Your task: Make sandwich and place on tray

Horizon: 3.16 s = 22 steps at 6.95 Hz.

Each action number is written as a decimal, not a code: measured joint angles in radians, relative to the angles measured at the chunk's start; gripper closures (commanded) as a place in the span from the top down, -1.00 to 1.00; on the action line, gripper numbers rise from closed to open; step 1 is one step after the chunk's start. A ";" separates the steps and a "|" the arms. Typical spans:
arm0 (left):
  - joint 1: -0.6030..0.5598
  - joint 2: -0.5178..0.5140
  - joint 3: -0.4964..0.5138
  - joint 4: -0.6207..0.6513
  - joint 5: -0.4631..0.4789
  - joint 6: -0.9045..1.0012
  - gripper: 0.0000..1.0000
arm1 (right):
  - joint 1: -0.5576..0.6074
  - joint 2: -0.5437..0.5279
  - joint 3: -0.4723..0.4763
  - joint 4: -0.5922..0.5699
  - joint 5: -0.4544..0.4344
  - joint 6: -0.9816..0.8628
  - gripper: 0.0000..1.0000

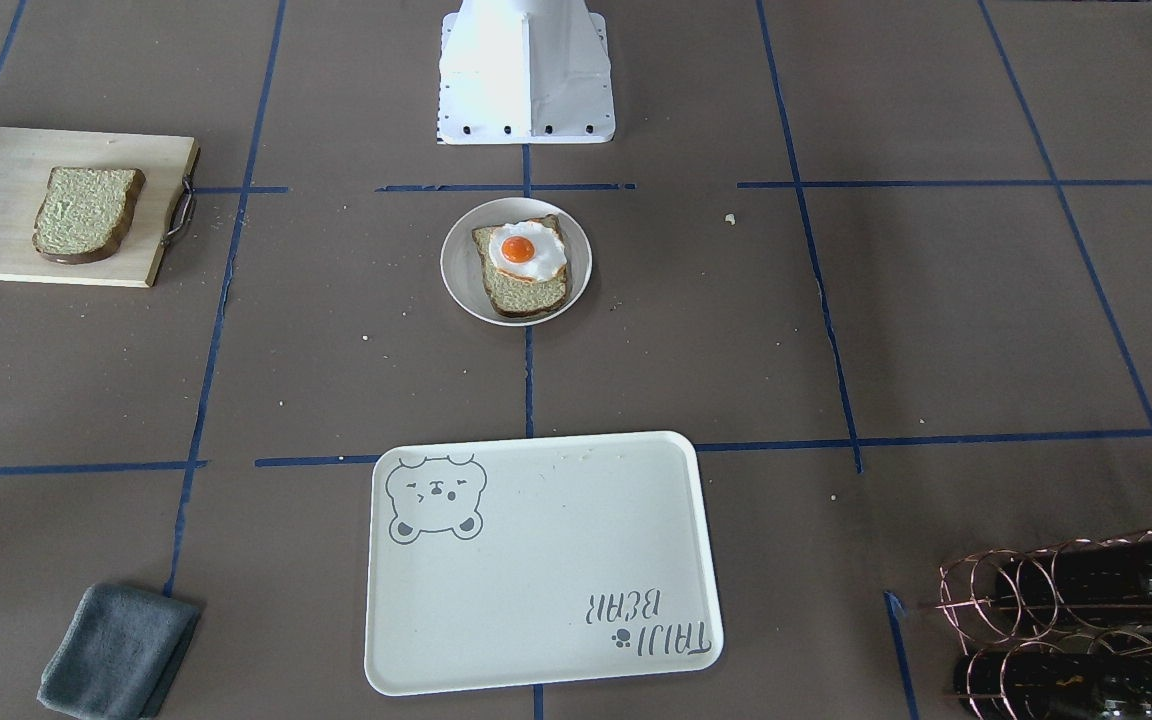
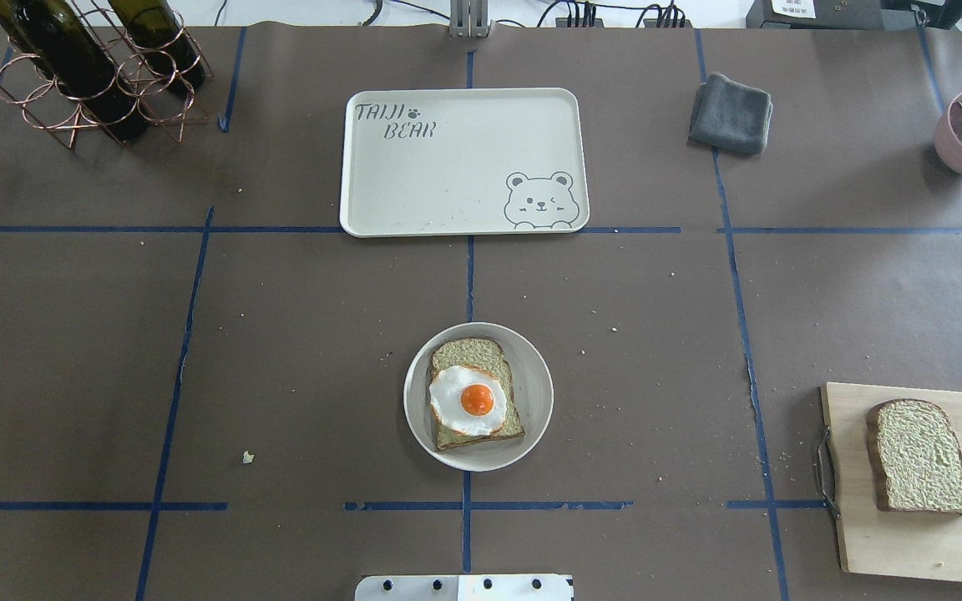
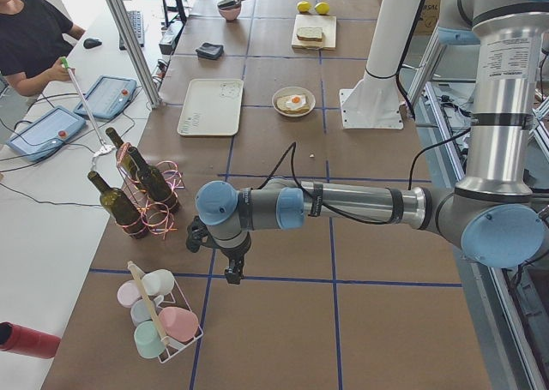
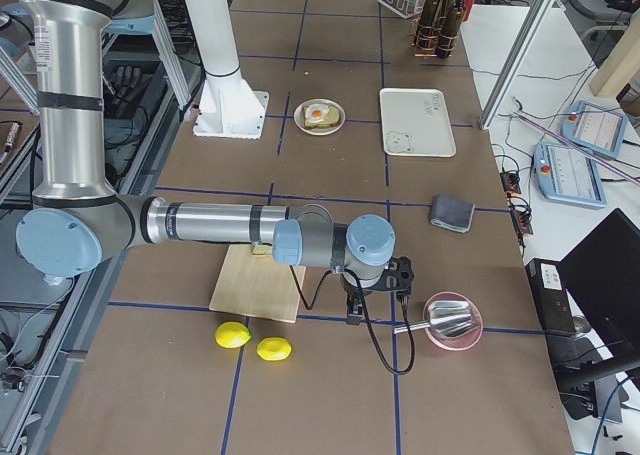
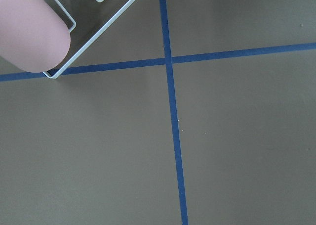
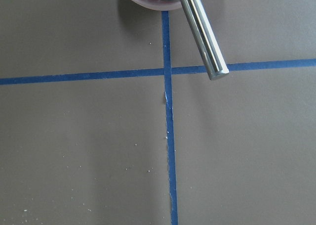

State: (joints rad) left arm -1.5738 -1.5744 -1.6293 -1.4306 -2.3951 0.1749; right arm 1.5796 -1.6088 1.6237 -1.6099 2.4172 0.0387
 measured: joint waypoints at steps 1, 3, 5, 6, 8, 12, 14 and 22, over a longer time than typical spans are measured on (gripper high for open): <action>0.000 -0.001 -0.001 0.001 0.000 0.000 1.00 | 0.000 0.001 0.001 0.001 0.000 0.000 1.00; 0.002 -0.018 -0.004 0.002 0.000 -0.001 1.00 | 0.000 0.009 0.003 0.001 -0.001 0.006 1.00; 0.006 -0.087 -0.010 0.001 -0.002 -0.001 1.00 | 0.000 0.020 0.027 0.001 0.000 0.014 1.00; 0.009 -0.141 -0.012 -0.005 -0.007 -0.001 1.00 | -0.003 0.027 0.050 0.002 -0.002 0.024 1.00; 0.063 -0.232 -0.019 -0.086 -0.010 -0.002 1.00 | -0.026 0.074 0.085 0.000 0.002 0.072 1.00; 0.328 -0.350 -0.030 -0.170 -0.012 -0.338 1.00 | -0.126 0.083 0.142 0.006 0.101 0.136 1.00; 0.414 -0.373 -0.040 -0.310 0.003 -0.619 1.00 | -0.163 0.010 0.211 0.073 0.062 0.248 1.00; 0.570 -0.375 -0.145 -0.476 0.115 -1.075 1.00 | -0.762 -0.485 0.248 0.992 -0.295 0.951 1.00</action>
State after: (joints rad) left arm -1.0035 -1.9496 -1.7741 -1.9071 -2.2796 -0.9001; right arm 0.8175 -2.0937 1.8713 -0.6178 2.1218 0.9898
